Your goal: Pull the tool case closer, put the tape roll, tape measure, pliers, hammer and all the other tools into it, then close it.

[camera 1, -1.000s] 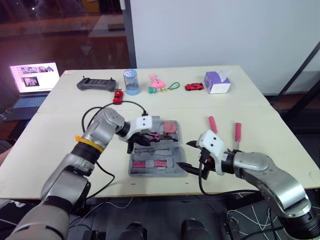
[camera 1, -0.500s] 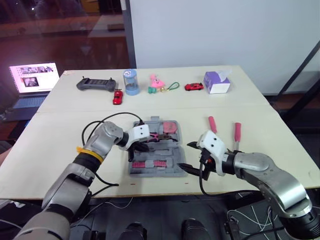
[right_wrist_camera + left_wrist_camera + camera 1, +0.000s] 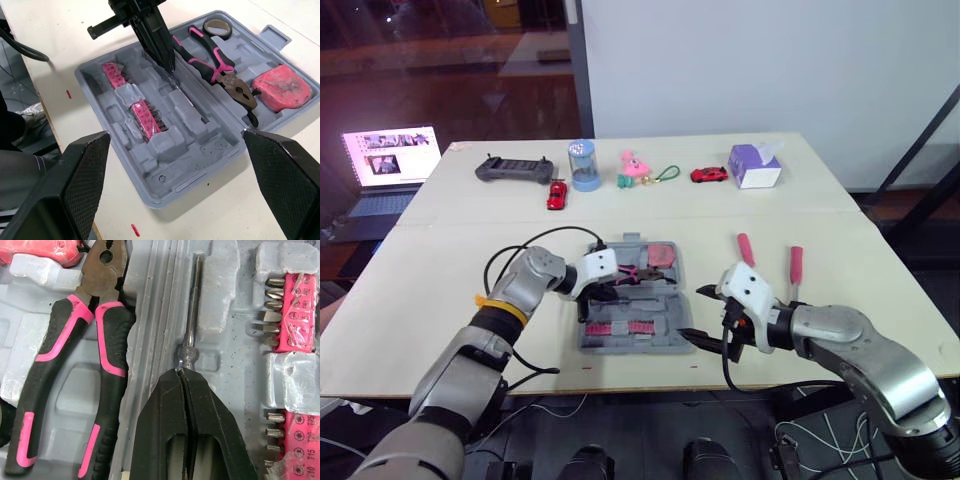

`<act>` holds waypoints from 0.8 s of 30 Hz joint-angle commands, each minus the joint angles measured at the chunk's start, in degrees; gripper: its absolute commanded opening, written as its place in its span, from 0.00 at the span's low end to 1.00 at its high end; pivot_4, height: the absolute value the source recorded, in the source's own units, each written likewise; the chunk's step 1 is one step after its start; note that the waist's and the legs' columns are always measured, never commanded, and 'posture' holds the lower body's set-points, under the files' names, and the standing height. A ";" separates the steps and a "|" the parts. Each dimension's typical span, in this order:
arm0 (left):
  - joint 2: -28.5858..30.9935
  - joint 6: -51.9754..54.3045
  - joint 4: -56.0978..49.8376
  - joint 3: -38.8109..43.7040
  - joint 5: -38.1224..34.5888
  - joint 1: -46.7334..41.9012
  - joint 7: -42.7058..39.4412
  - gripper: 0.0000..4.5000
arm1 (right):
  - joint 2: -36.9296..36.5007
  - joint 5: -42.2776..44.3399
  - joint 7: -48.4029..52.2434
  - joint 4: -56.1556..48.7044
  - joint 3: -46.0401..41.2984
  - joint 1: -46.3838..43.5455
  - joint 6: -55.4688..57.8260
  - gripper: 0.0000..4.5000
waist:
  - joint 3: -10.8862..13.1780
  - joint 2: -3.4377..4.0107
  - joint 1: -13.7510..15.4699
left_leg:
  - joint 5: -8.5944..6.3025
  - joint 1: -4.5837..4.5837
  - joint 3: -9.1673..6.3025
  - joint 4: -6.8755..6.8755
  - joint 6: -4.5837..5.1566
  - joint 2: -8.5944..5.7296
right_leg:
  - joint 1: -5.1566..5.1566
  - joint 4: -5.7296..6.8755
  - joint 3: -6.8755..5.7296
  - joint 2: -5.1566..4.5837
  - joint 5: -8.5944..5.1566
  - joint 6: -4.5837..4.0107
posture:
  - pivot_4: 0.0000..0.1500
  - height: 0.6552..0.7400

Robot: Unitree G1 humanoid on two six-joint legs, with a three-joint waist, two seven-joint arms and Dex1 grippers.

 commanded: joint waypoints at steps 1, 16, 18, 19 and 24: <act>2.45 7.55 -10.48 7.10 -8.04 -1.35 -3.63 0.01 | -1.12 0.45 0.53 -0.72 -3.41 0.96 -1.58 1.00 | 0.03 -0.05 -0.04 | 0.00 -0.05 -0.01 0.00 0.00 0.00 | -0.04 0.01 0.00 0.00 0.00 0.00 | 1.00 1.00; 27.30 16.76 -39.30 39.70 -27.59 37.30 -8.37 0.01 | -3.76 -2.87 -1.81 9.91 -20.54 9.88 -7.64 1.00 | -0.04 0.13 -0.38 | 0.00 -0.07 0.03 -0.19 0.00 0.06 | -0.23 -0.03 0.05 -0.02 0.00 -0.03 | 1.00 1.00; 26.96 12.67 -38.69 44.56 -27.89 43.65 -7.25 0.06 | -4.28 -3.91 -1.33 10.58 -21.57 12.97 -9.28 1.00 | -0.04 0.13 0.41 | -0.03 -0.06 0.08 -0.16 0.04 0.04 | -0.17 -0.08 0.07 -0.03 0.00 -0.03 | 1.00 1.00; 26.70 10.89 -38.33 45.98 -27.65 45.97 -6.43 0.13 | -4.52 -4.27 -1.05 11.01 -21.96 14.15 -10.22 1.00 | -0.04 0.13 0.58 | -0.04 -0.04 0.09 -0.16 0.06 0.05 | -0.14 -0.09 0.07 -0.04 0.00 -0.03 | 1.00 1.00; 26.71 7.86 -38.99 51.06 -30.07 55.92 -8.03 0.66 | -4.91 -4.10 1.44 14.13 -24.63 18.09 -14.38 1.00 | -0.05 0.14 0.46 | -0.25 0.05 0.10 -0.16 0.42 0.08 | -0.05 -0.07 0.06 -0.01 0.01 -0.04 | 1.00 1.00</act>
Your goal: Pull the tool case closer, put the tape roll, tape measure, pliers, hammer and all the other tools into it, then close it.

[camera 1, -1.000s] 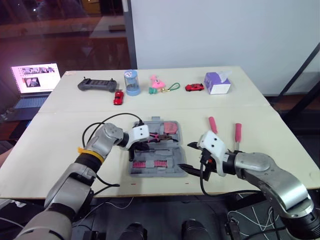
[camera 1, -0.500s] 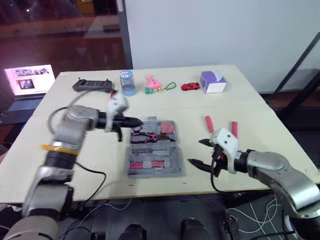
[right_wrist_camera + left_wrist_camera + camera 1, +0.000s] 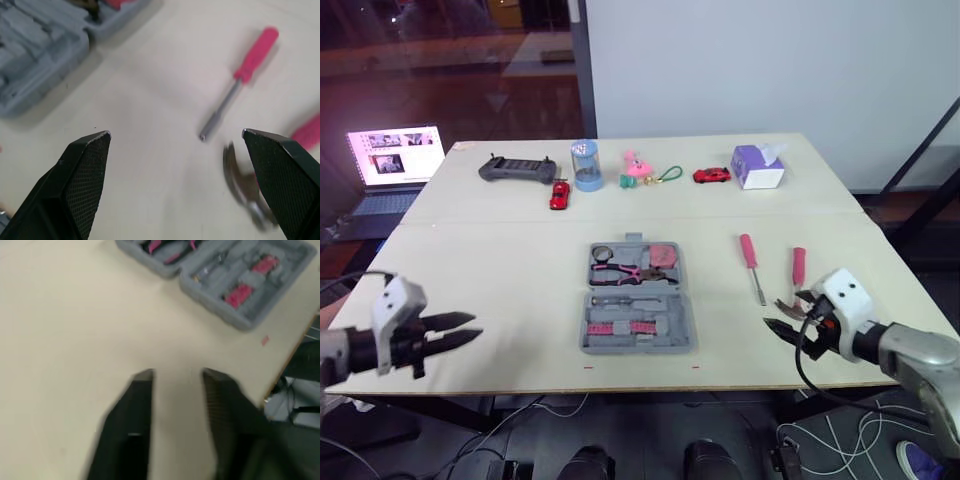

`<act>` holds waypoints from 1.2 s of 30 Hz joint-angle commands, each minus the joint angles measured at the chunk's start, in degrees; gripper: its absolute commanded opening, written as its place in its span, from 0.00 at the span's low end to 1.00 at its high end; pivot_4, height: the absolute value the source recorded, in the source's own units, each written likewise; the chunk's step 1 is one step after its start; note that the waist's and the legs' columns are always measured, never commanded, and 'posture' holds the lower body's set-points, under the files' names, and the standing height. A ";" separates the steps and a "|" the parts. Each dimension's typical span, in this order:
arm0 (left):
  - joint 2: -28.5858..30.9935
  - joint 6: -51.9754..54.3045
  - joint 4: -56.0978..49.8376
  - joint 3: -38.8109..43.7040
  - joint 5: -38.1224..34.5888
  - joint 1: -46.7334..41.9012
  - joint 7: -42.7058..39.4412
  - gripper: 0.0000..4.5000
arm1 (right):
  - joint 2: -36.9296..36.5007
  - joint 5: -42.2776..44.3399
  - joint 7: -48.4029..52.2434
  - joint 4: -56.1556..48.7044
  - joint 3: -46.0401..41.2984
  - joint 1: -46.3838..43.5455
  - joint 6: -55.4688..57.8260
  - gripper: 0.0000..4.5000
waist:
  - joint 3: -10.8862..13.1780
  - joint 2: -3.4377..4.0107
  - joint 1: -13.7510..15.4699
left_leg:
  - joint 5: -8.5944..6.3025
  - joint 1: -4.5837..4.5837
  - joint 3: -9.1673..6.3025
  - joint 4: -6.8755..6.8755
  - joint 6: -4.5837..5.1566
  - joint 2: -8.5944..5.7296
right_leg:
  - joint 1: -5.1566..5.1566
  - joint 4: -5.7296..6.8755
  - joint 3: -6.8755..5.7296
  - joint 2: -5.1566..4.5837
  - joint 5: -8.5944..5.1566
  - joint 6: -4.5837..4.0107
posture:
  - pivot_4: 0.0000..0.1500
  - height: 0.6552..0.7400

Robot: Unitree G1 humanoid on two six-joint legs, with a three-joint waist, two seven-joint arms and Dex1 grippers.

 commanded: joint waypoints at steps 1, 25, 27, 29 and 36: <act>-0.16 -3.29 -1.30 4.77 -2.45 2.83 0.23 0.78 | -1.56 -0.94 1.96 1.84 -2.82 1.24 -4.34 1.00 | 0.00 0.00 -0.20 | 0.00 0.01 0.00 0.00 0.00 0.00 | 0.00 0.00 0.00 0.00 0.00 0.00 | 1.00 1.00; -9.38 2.36 -24.50 -5.72 -10.39 -1.44 14.53 0.99 | 22.03 -10.02 -35.05 6.00 -1.55 -19.21 20.07 1.00 | -0.02 0.08 -0.51 | 0.20 -0.03 0.00 -0.04 -0.37 0.01 | -0.15 0.02 0.07 0.00 0.01 -0.03 | 1.00 1.00; -9.86 3.44 -27.07 -7.76 -11.55 -2.41 14.92 0.99 | 25.28 -12.74 -40.39 10.78 -1.14 -22.74 17.95 1.00 | -0.02 0.08 -0.51 | 0.23 -0.05 0.02 -0.05 -0.43 0.01 | -0.18 0.03 0.08 0.00 0.01 -0.04 | 1.00 1.00; -9.53 4.87 -28.88 -9.33 -12.39 -2.85 15.22 0.99 | 27.40 -14.52 -44.39 15.44 -1.83 -25.26 15.80 1.00 | -0.02 0.09 -0.46 | 0.25 -0.06 0.03 -0.05 -0.46 0.00 | -0.18 0.02 0.08 -0.01 0.03 -0.06 | 1.00 1.00; -7.41 6.24 -30.28 -9.93 -13.09 -3.73 16.47 0.99 | 29.98 -15.94 -49.63 30.35 -3.18 -29.18 7.97 1.00 | -0.02 0.14 -0.81 | 0.25 -0.05 0.04 -0.08 -0.46 0.00 | -0.19 0.02 0.08 0.02 0.03 -0.06 | 1.00 1.00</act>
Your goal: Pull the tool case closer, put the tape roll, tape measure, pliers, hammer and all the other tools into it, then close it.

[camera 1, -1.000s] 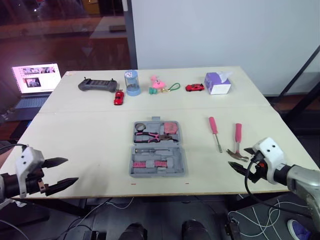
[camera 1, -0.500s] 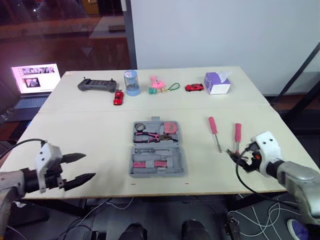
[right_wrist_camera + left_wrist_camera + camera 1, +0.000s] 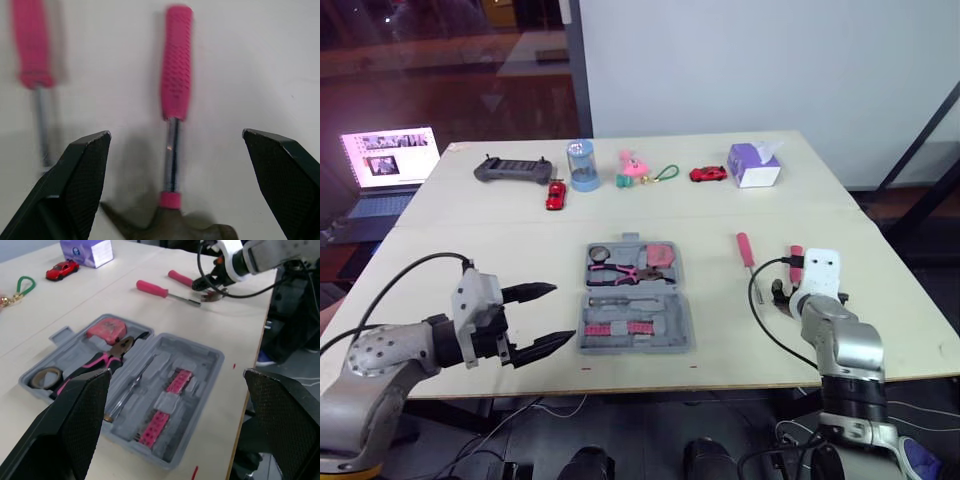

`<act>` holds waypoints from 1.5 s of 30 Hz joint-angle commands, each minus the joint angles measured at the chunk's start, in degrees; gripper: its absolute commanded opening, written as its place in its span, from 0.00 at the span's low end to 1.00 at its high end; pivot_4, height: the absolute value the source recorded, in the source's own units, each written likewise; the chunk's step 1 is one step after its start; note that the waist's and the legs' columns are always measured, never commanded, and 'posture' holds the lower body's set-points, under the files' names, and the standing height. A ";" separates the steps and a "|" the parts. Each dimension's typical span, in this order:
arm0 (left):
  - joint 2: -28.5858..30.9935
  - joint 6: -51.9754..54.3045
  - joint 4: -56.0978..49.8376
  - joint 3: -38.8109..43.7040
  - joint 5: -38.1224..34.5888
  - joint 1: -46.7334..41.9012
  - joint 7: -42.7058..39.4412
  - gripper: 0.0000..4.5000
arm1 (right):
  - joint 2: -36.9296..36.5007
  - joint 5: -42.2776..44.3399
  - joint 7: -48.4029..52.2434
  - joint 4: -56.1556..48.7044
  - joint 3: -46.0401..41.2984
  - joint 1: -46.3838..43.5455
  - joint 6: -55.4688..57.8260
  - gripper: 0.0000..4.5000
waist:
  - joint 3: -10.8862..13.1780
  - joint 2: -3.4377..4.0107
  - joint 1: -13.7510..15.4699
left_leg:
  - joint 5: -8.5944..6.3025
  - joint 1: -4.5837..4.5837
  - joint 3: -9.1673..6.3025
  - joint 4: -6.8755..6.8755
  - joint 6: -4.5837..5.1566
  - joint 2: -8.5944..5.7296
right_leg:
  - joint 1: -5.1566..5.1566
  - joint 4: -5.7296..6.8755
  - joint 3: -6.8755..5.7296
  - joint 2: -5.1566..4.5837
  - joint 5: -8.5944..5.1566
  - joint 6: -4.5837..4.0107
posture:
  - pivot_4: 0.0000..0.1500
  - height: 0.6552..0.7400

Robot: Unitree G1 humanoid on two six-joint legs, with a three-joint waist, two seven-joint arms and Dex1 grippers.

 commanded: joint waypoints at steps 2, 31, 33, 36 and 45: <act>1.39 0.50 -2.22 0.87 -1.75 -0.81 0.70 0.99 | 0.94 -0.33 -1.73 5.31 -1.45 -1.43 -4.26 1.00 | 0.00 0.02 -0.19 | 0.00 0.01 0.01 0.00 0.00 0.00 | 0.00 0.00 0.00 0.00 0.00 0.00 | 1.00 1.00; -1.01 -2.97 3.21 3.02 -5.85 -2.33 -0.05 1.00 | 0.89 8.85 4.79 -23.45 -1.72 2.47 -3.70 0.01 | 0.17 0.67 -1.08 | -0.01 0.00 0.06 -0.08 0.02 0.02 | -0.10 0.01 0.08 0.03 0.00 0.00 | 1.00 1.00; 0.24 -2.70 4.91 3.67 -6.13 -1.10 -1.64 1.00 | -1.26 11.55 9.16 -27.77 0.81 1.73 -0.31 0.01 | 0.16 0.66 -1.61 | -0.01 0.00 0.04 -0.14 0.04 0.05 | -0.10 0.00 0.08 0.06 -0.01 -0.01 | 1.00 1.00; 2.38 -3.05 8.01 4.00 -5.17 0.69 -4.06 1.00 | -5.74 16.38 17.17 -33.07 5.85 -0.26 5.32 0.01 | 0.17 0.67 -1.60 | -0.23 0.02 0.04 -0.17 0.43 0.07 | -0.11 -0.02 0.08 0.08 -0.01 -0.01 | 1.00 1.00; 4.85 -7.38 12.22 4.88 -2.59 3.58 -8.93 1.00 | -26.91 23.78 48.71 -31.44 29.16 -17.14 12.45 0.01 | 0.28 0.57 -1.07 | -0.28 -0.05 -0.01 -0.06 0.50 0.04 | -0.03 -0.13 -0.04 0.03 -0.01 0.00 | 1.00 1.00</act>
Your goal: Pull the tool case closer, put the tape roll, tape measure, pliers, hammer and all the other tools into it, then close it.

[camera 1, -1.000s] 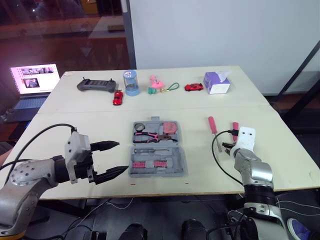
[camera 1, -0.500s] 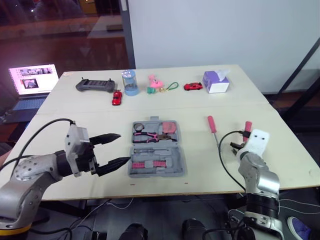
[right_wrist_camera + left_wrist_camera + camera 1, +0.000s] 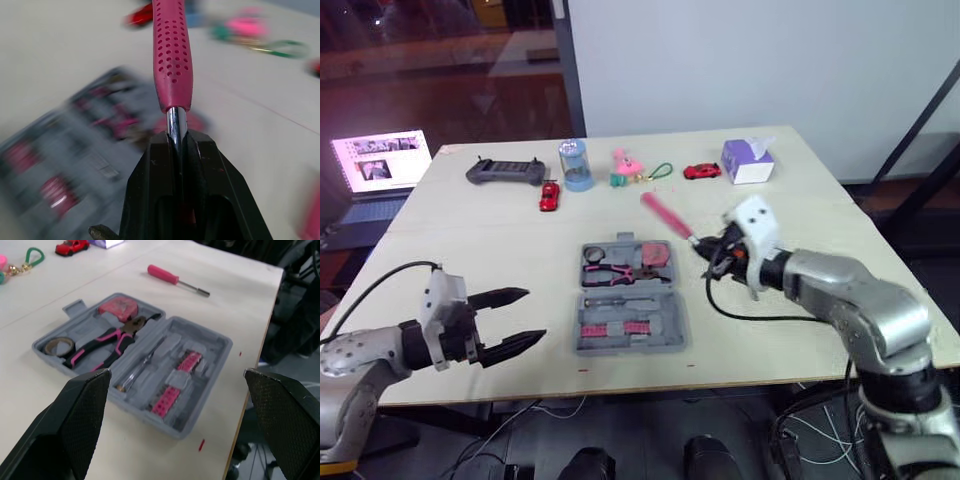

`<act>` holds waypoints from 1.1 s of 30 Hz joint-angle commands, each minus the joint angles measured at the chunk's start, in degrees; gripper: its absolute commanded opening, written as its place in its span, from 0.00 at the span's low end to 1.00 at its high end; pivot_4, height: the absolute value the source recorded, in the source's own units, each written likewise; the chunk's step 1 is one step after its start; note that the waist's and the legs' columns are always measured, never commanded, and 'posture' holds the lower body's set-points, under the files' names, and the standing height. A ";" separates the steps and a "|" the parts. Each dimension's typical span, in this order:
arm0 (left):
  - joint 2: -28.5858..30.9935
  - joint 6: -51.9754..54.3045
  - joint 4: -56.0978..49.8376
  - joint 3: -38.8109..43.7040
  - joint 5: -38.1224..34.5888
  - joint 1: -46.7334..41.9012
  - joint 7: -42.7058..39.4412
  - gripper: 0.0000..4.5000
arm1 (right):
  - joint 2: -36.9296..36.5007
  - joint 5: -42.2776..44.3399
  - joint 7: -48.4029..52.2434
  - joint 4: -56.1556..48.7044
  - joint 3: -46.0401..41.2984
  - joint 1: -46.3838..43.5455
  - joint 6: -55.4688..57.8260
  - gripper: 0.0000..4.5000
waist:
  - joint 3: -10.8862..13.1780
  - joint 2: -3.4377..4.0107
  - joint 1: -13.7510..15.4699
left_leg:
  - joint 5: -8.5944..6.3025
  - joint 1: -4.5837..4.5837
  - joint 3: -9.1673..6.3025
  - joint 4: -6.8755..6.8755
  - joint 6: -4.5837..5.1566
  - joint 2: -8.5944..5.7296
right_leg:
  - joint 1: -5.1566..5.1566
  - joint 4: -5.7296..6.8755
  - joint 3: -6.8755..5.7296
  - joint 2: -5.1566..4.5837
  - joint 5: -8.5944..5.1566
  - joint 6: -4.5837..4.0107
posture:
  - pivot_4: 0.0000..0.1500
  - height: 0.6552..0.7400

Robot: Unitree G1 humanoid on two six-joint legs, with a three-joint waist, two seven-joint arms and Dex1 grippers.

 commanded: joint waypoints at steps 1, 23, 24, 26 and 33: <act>1.21 -2.60 0.05 1.70 1.15 1.82 -2.15 1.00 | -4.86 -0.21 10.32 1.97 6.52 -6.14 -1.39 0.01 | 0.01 -0.01 -0.08 | -0.01 0.00 0.01 -0.01 0.01 0.00 | 0.00 -0.01 0.01 -0.01 0.00 0.00 | 1.00 1.00; 1.13 -5.20 2.30 0.59 2.33 3.91 -4.70 1.00 | 9.18 -21.76 31.90 25.13 37.68 -29.01 -9.27 0.01 | 0.07 -0.06 -0.45 | 0.21 -0.12 -0.03 -0.06 -0.40 0.00 | -0.26 0.07 0.01 -0.02 0.00 0.00 | 1.00 1.00; 1.13 -5.09 2.18 0.53 2.30 3.81 -4.61 1.00 | 9.55 -22.27 31.89 25.39 38.02 -28.79 -9.26 0.01 | 0.07 -0.06 -0.46 | 0.21 -0.12 -0.02 -0.06 -0.40 0.00 | -0.26 0.07 0.01 -0.03 0.00 0.00 | 1.00 1.00; 1.10 -5.13 1.94 0.41 2.36 3.82 -4.57 1.00 | 10.07 -23.52 31.75 26.26 38.90 -28.24 -9.52 0.01 | 0.07 -0.06 -0.46 | 0.21 -0.12 -0.02 -0.06 -0.40 0.00 | -0.26 0.06 0.01 -0.03 0.00 0.00 | 1.00 1.00; 0.96 -4.77 0.85 0.33 2.08 4.41 -4.39 1.00 | 11.71 -26.18 31.56 29.96 38.94 -27.62 -10.73 0.01 | 0.07 -0.06 -0.47 | 0.21 -0.12 -0.02 -0.06 -0.40 0.00 | -0.27 0.07 0.01 -0.03 0.00 0.00 | 1.00 1.00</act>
